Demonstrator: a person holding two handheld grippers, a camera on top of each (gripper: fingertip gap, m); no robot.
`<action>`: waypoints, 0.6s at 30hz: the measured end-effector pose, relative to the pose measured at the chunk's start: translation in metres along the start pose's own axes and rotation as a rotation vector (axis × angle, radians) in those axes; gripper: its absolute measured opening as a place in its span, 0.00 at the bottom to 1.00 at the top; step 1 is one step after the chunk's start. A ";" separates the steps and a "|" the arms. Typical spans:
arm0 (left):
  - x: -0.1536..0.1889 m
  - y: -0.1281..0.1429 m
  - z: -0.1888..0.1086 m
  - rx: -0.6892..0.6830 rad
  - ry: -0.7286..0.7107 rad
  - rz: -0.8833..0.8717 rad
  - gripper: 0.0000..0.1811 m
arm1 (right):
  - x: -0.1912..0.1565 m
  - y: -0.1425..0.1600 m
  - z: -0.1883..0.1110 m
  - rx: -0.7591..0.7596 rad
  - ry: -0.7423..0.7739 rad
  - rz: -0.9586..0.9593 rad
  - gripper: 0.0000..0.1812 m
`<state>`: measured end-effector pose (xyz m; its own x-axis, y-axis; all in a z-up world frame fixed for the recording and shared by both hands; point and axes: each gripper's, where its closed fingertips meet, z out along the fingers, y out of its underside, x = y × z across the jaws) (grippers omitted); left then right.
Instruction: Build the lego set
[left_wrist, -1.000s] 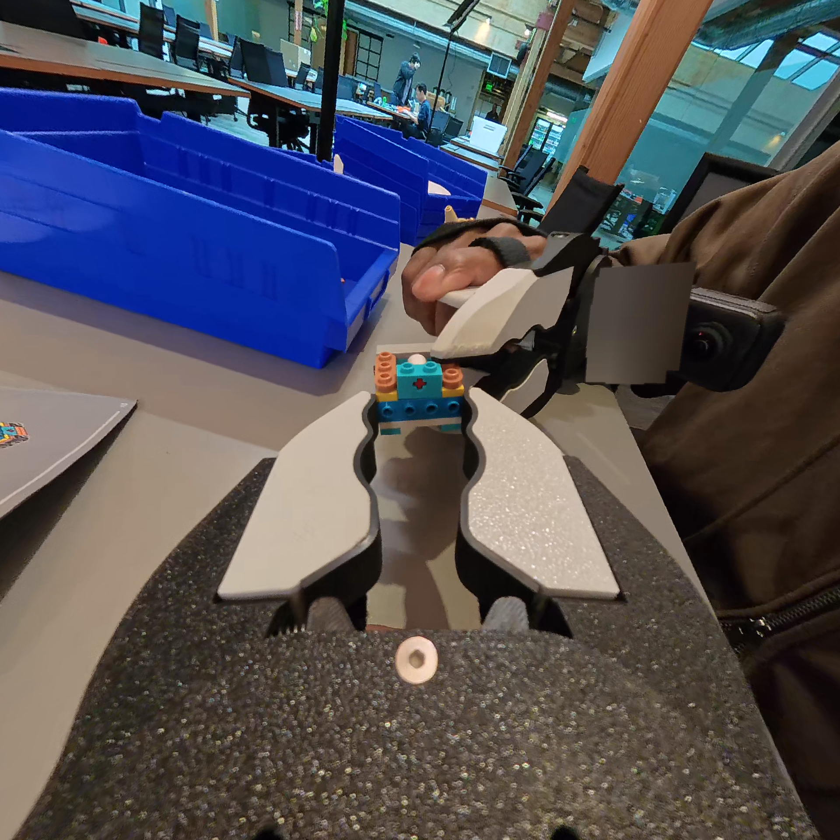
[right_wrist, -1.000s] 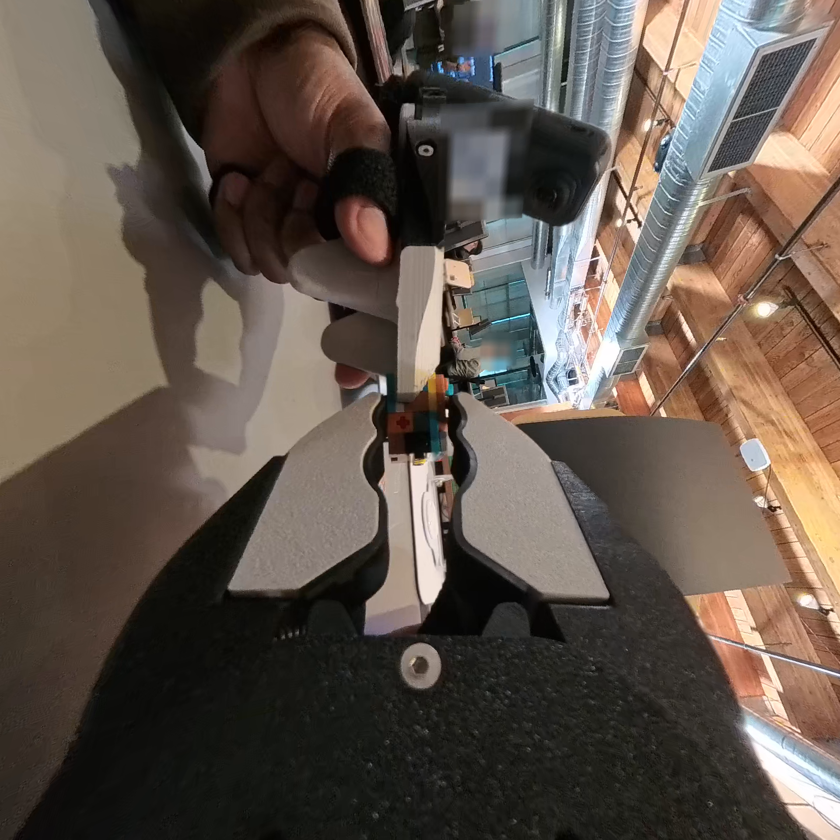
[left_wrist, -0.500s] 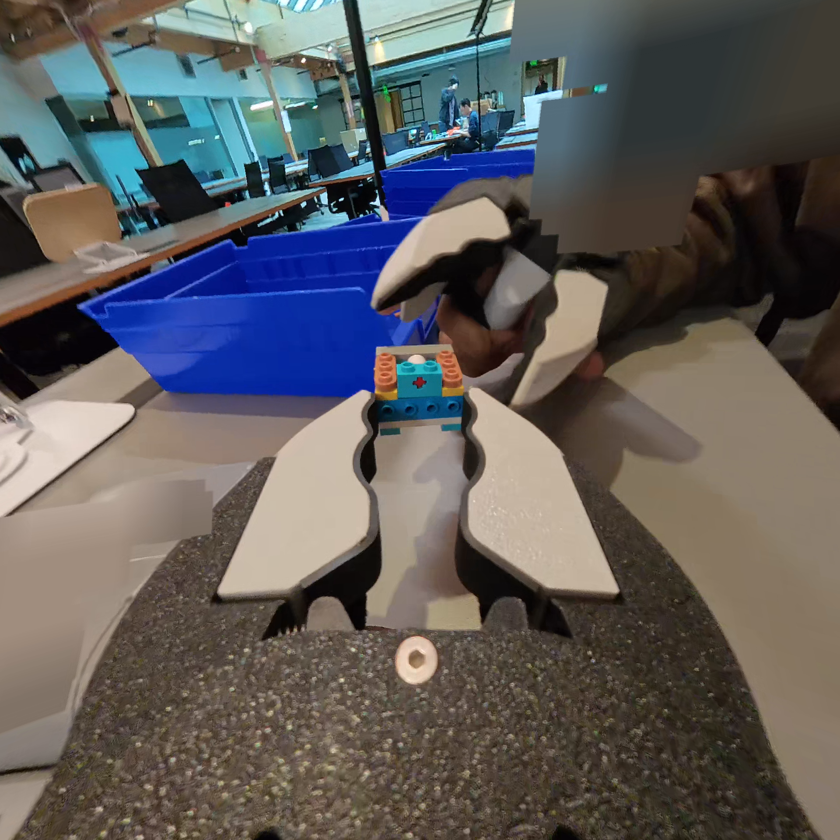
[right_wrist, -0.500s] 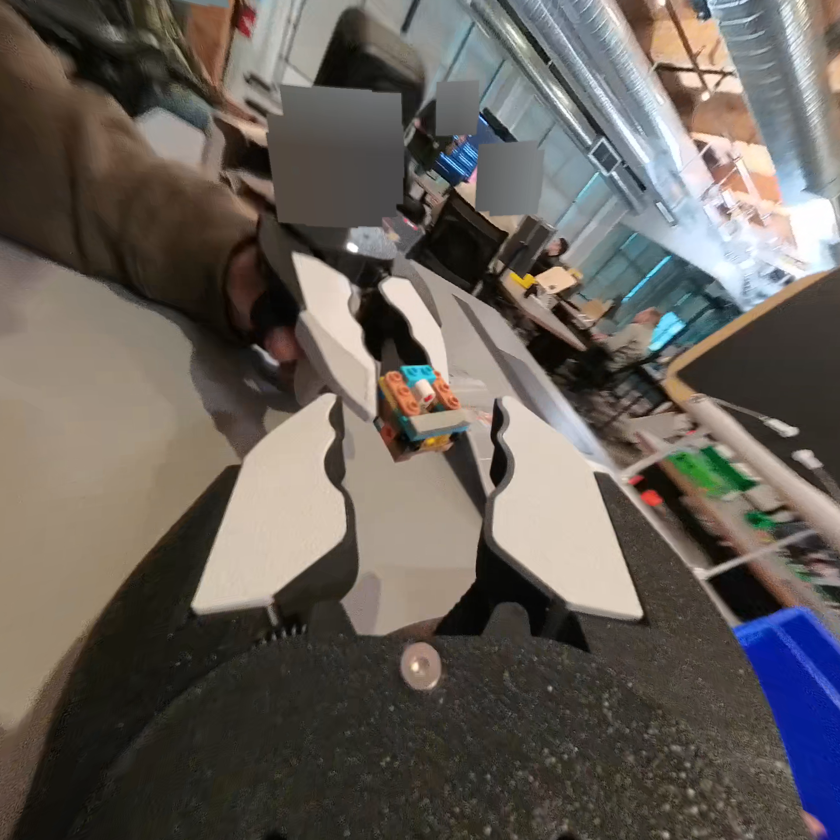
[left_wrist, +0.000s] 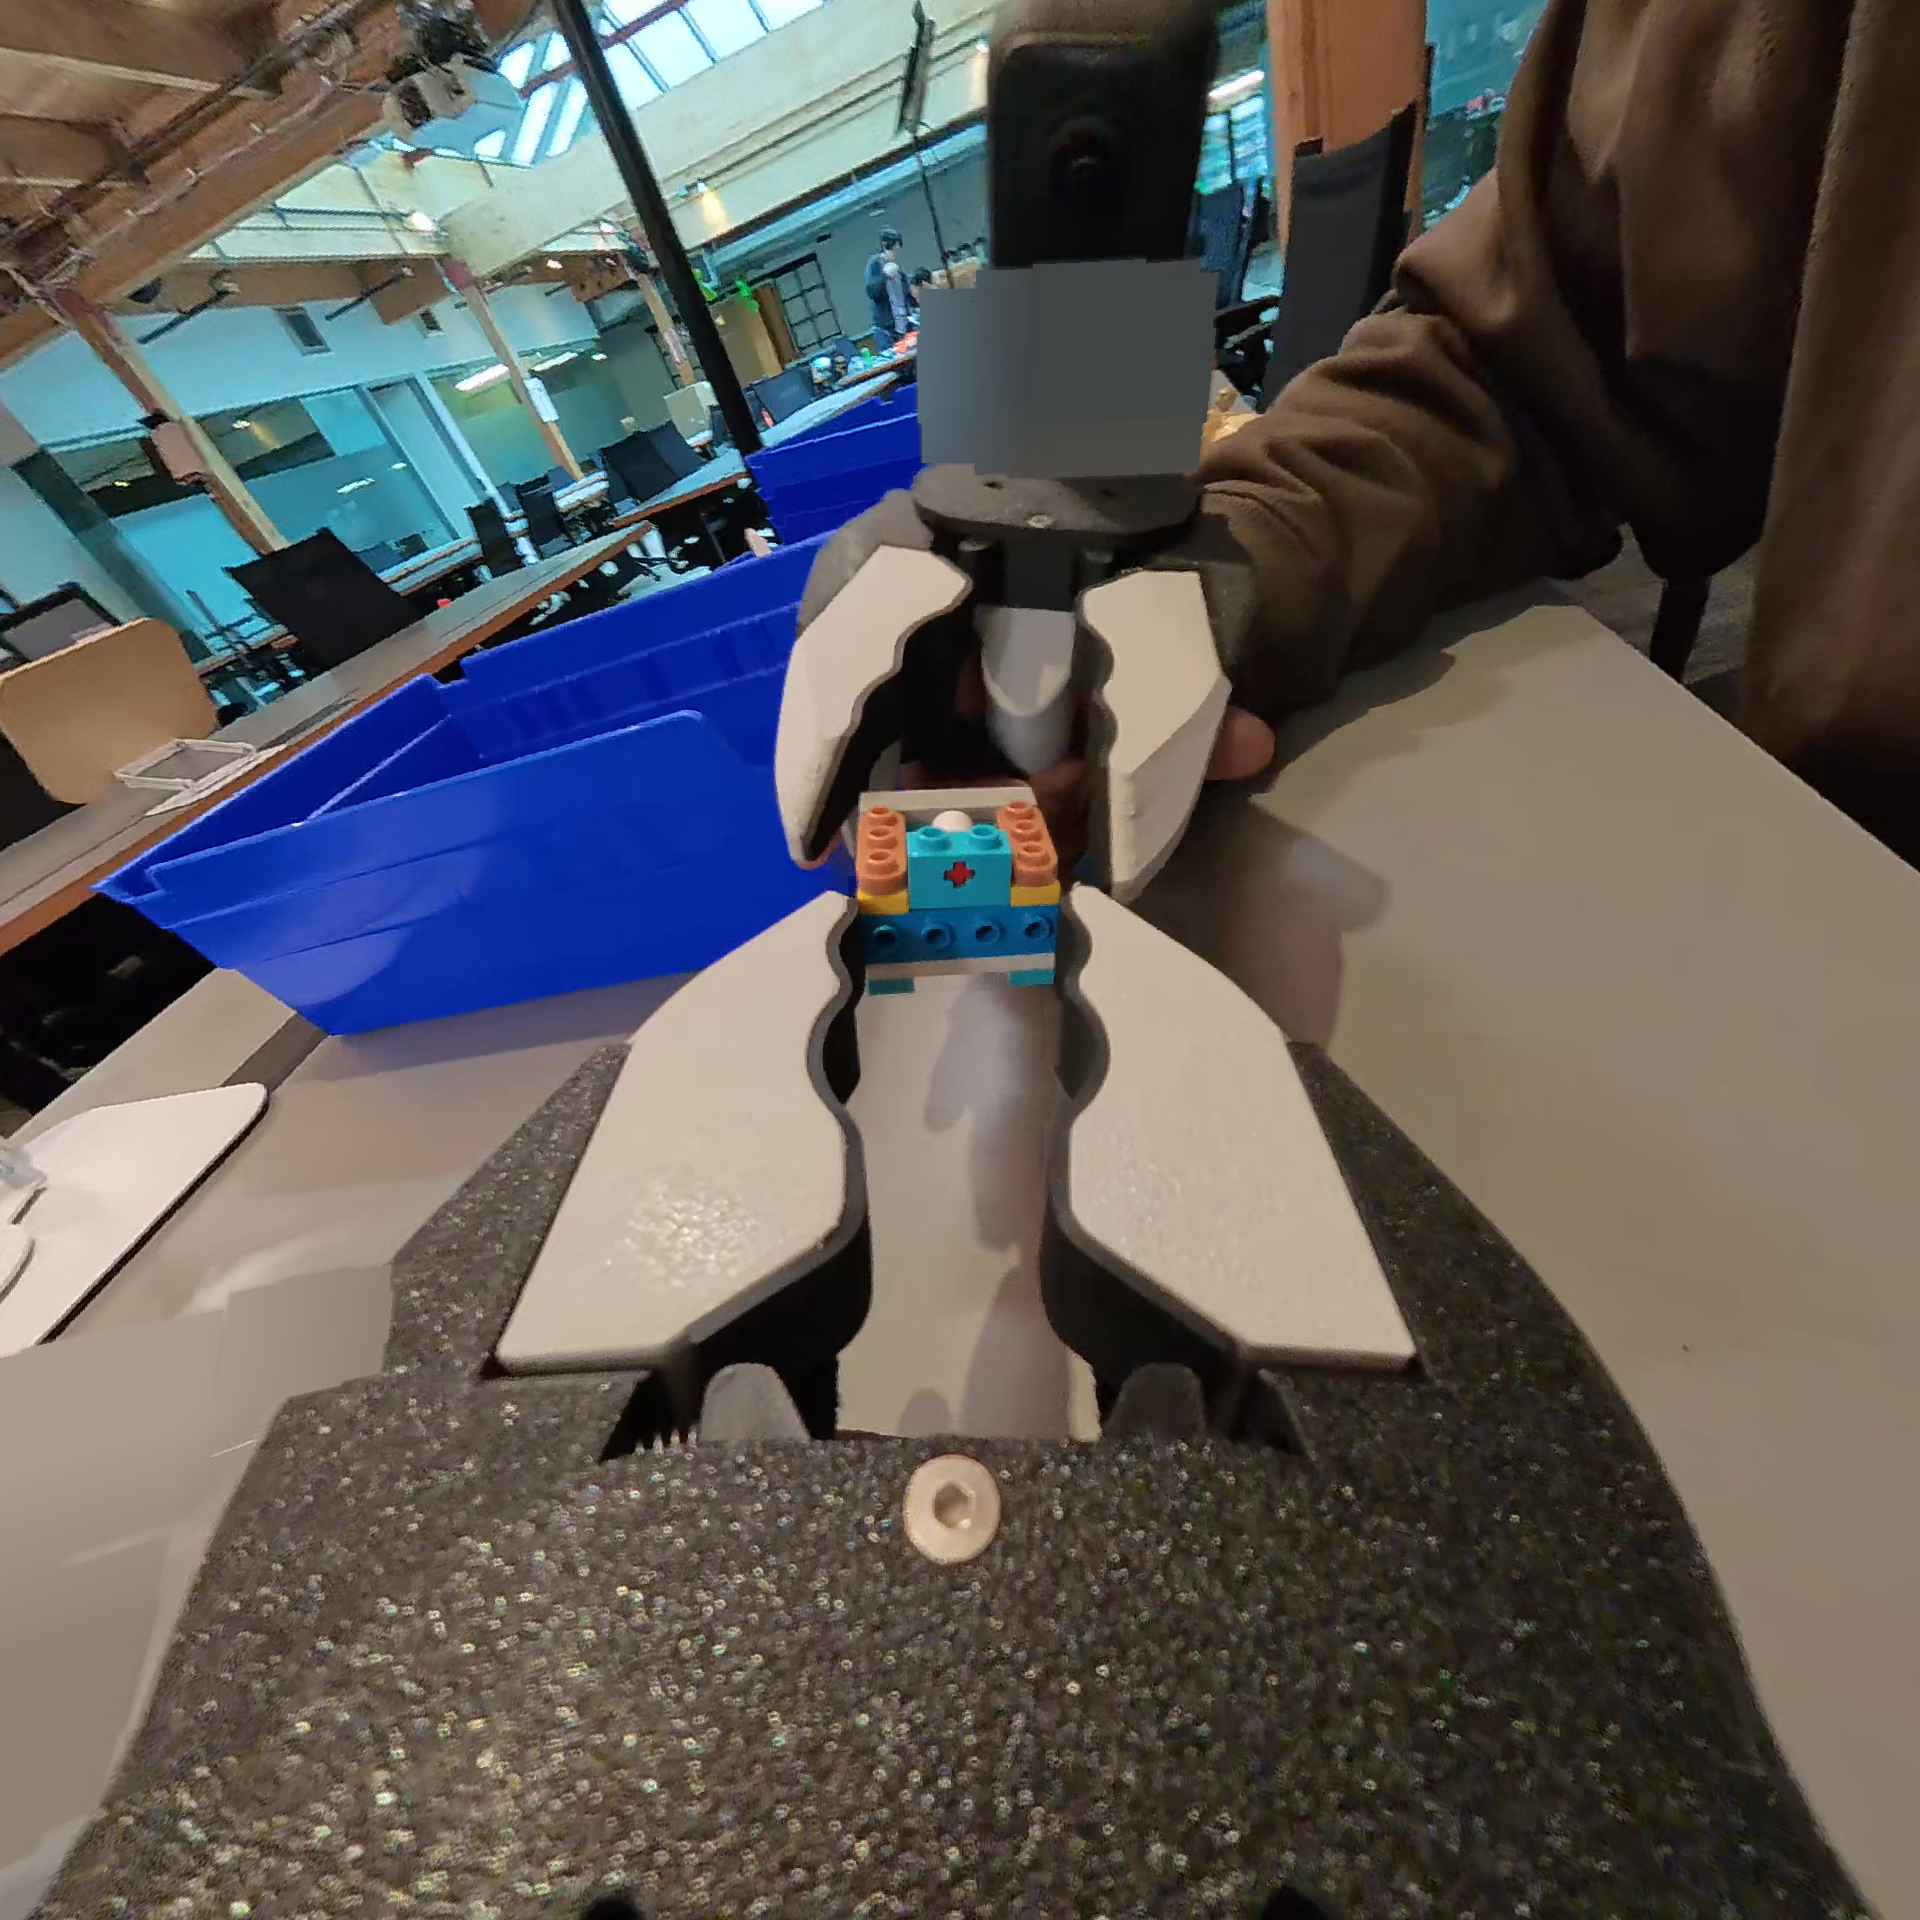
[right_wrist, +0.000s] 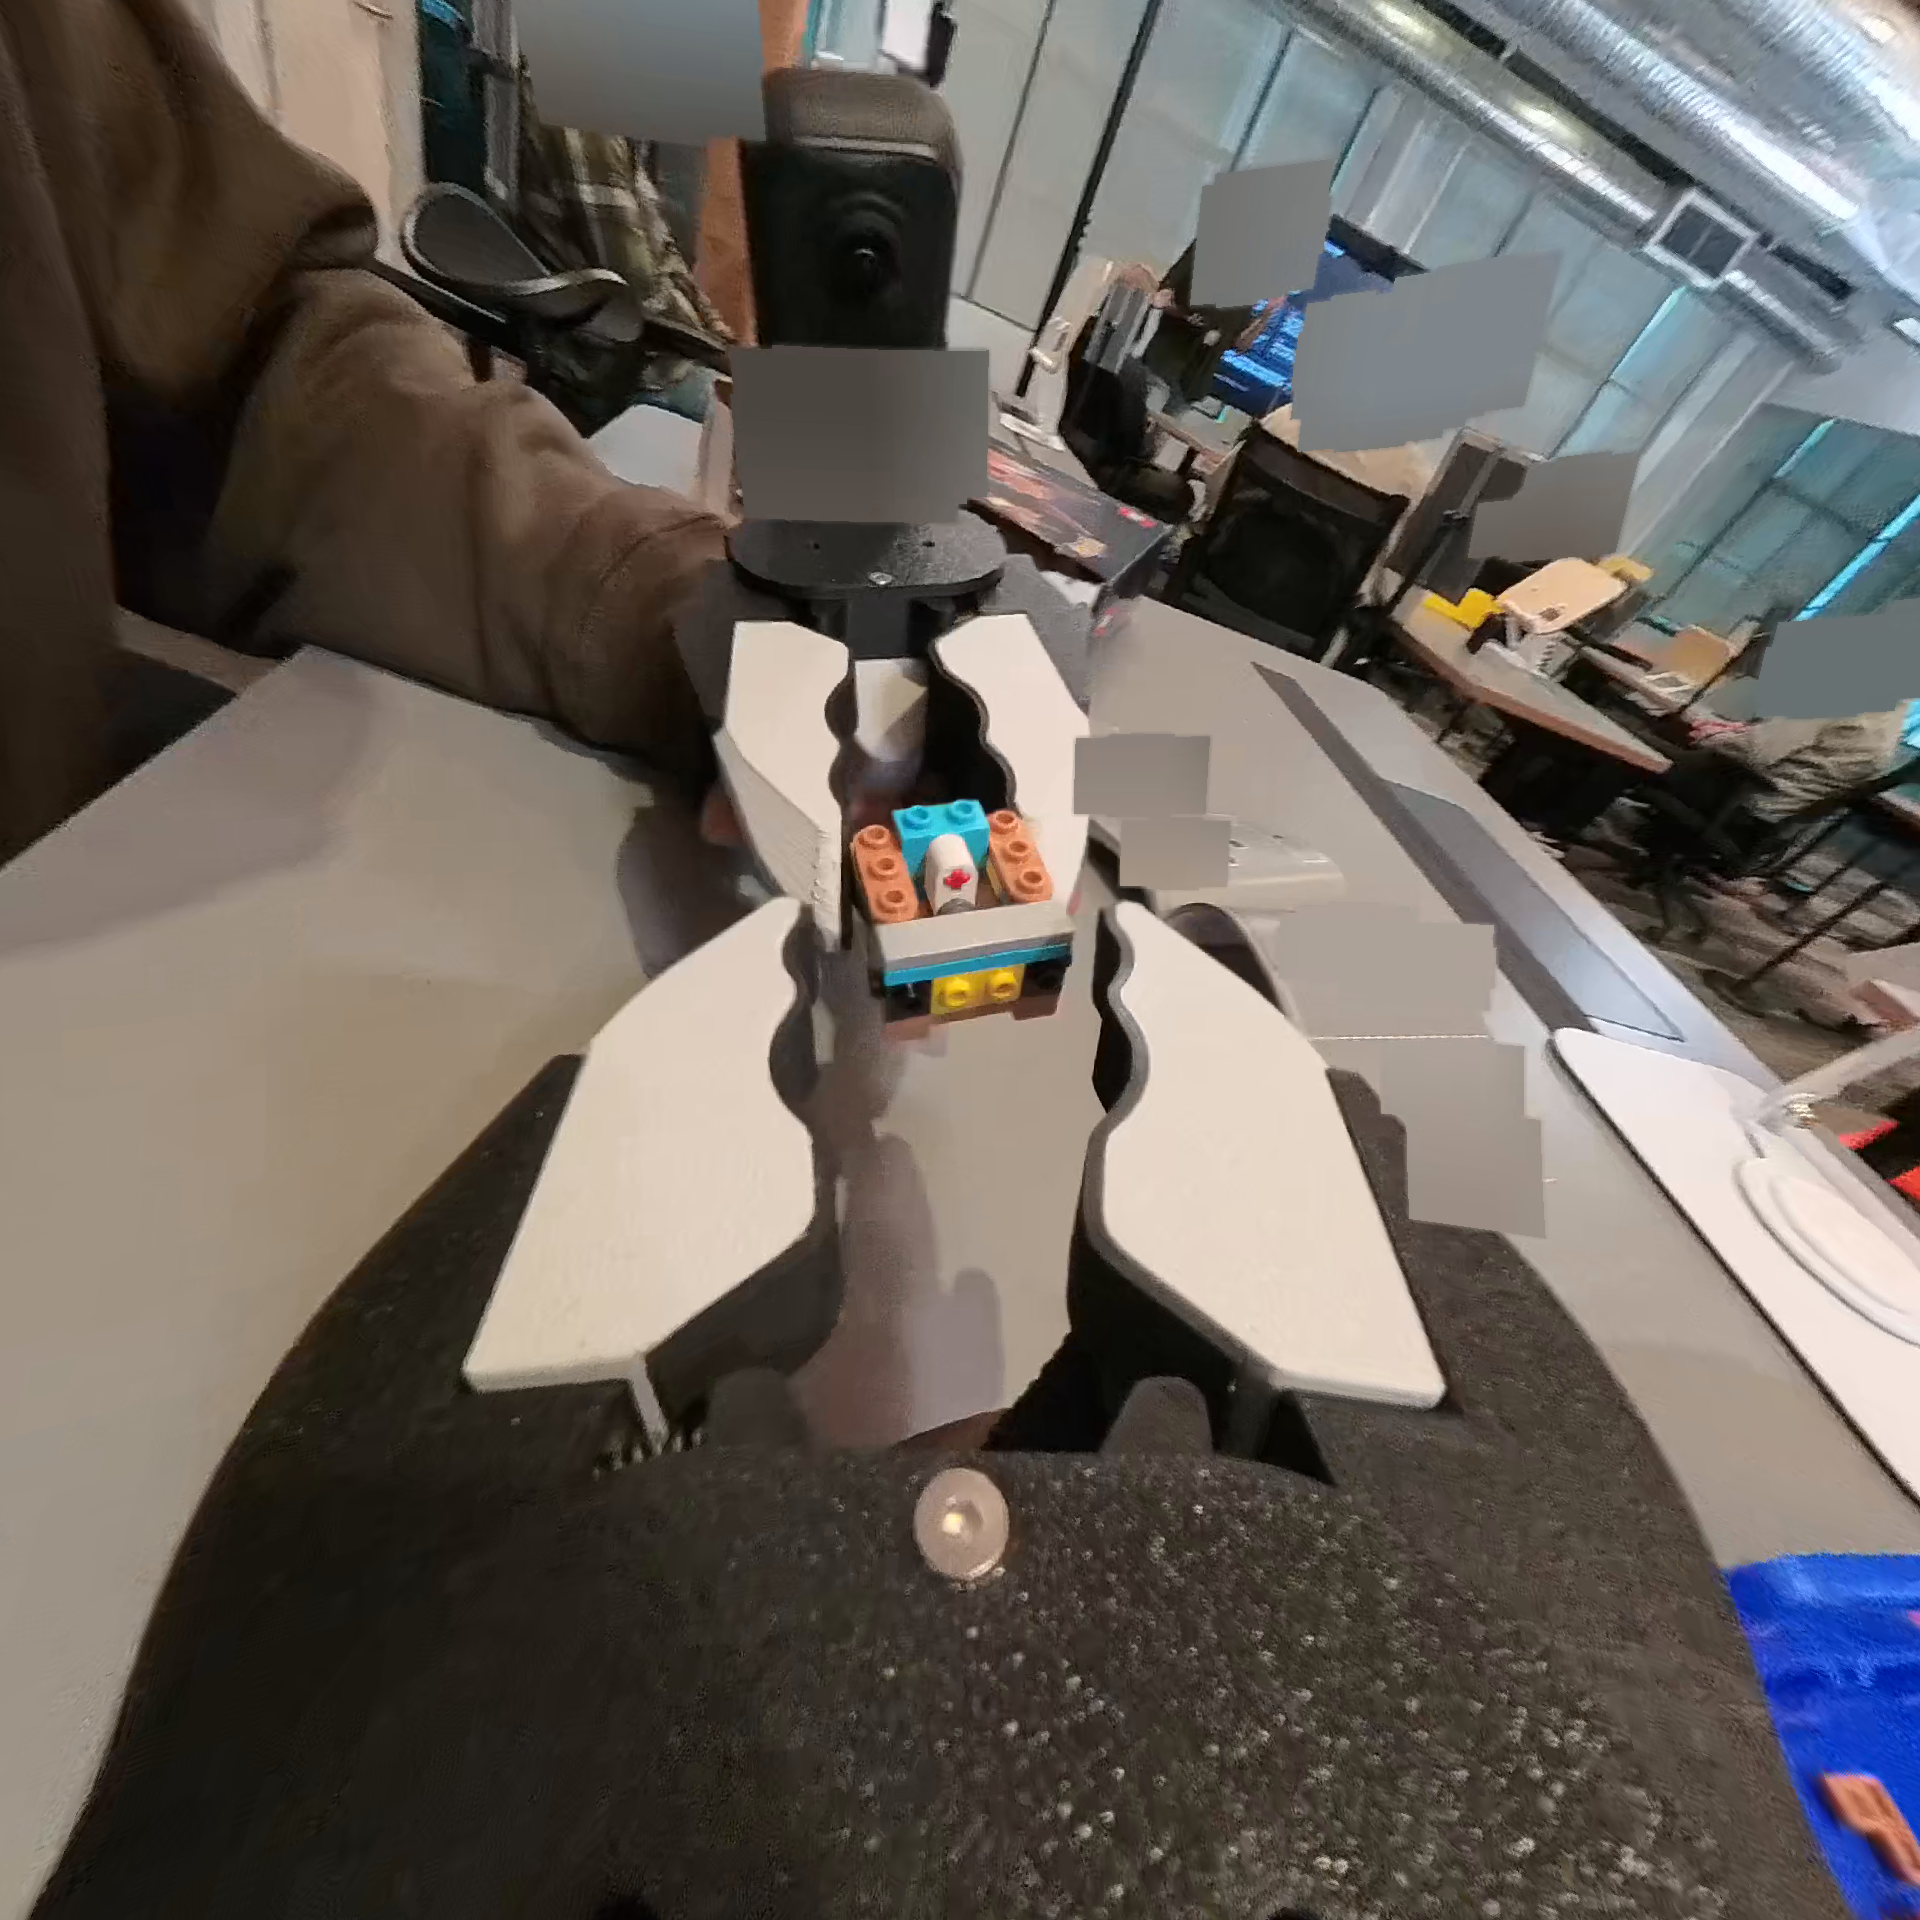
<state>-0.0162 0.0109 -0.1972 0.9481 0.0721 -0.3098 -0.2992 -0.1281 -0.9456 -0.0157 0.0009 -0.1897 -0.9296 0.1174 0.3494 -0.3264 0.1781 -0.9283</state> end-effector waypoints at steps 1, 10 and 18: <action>0.004 0.001 0.000 -0.008 0.027 0.004 0.19 | -0.003 0.002 0.000 -0.003 -0.028 0.012 0.27; 0.011 0.007 -0.001 -0.049 0.103 -0.013 0.19 | -0.013 0.009 -0.005 -0.006 -0.137 0.047 0.24; 0.013 0.010 0.002 -0.074 0.126 -0.056 0.19 | -0.012 0.016 -0.001 -0.055 -0.103 0.020 0.21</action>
<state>-0.0069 0.0130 -0.2109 0.9705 -0.0432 -0.2371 -0.2410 -0.2006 -0.9496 -0.0099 0.0032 -0.2083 -0.9494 0.0213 0.3133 -0.3002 0.2308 -0.9255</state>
